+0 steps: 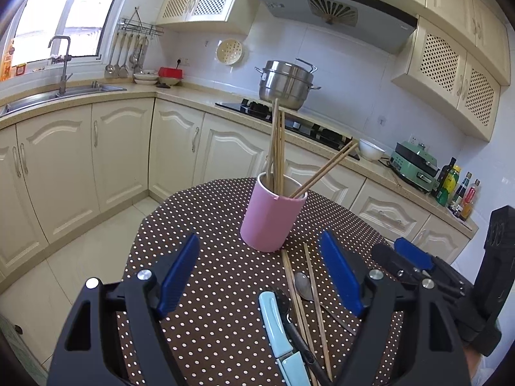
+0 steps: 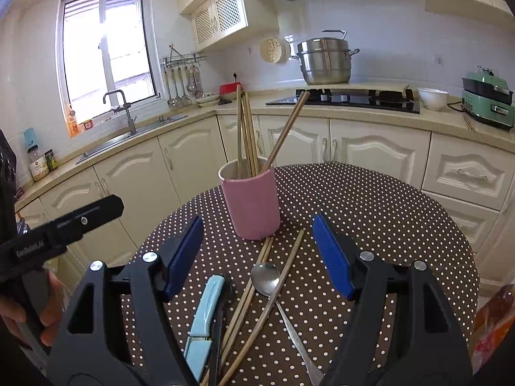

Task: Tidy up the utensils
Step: 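Move both open tools back over the remaining utensils on the table, then close the left tool on the light-blue-handled knife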

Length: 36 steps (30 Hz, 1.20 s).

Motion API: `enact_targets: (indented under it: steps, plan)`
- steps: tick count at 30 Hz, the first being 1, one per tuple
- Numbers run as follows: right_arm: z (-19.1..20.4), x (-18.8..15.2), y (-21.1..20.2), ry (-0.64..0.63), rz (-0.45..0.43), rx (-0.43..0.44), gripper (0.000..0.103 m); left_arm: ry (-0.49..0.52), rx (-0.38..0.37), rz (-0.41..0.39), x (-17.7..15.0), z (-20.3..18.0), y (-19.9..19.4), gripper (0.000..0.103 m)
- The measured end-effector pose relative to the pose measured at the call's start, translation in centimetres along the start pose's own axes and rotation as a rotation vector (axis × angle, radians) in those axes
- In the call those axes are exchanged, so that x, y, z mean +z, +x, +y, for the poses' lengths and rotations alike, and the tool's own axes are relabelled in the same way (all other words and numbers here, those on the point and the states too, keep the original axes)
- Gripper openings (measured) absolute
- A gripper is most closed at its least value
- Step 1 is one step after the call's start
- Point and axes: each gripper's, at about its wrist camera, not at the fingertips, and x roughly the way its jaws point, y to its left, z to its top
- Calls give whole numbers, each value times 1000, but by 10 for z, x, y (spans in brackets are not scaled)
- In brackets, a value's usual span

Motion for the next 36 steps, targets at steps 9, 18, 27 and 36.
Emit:
enact_targets:
  steps: [9,18,27,36]
  plan:
    - [-22,-18,13,2,80,-29,71,-25,-12,132,-8,-1,32,76]
    - [-49,-31,21,54,124,-14,71,-62,5,237,-17,4,59,76]
    - [-70,-36,24,89,173,-8,71,-91,-36,358,-23,0,82,76]
    - [-79,-47,32,86,247,1,71,-54,-25,461,-35,-9,101,76]
